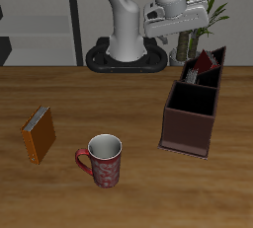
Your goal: Place the striped book into the left desk caddy's front compartment and place the red book into the left desk caddy's left compartment and place the orange book into the left desk caddy's back compartment
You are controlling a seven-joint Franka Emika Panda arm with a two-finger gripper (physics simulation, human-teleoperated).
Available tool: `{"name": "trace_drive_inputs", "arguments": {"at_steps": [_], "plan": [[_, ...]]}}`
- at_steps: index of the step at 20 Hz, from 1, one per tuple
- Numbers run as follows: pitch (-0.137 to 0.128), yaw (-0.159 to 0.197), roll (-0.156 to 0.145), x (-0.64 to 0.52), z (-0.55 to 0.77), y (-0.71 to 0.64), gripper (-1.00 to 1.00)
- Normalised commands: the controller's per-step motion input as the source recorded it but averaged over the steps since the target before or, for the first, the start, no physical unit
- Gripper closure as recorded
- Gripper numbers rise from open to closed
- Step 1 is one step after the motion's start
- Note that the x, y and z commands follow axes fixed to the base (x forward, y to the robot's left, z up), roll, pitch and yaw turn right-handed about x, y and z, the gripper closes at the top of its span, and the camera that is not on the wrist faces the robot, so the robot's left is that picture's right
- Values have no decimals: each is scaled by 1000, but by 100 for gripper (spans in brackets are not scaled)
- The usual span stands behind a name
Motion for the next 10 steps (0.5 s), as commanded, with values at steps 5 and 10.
{"name": "trace_drive_inputs", "arguments": {"at_steps": [5,10], "plan": [[-64,29,-119,210,335,-454,-100],[42,-11,-116,462,100,-568,-100]]}}
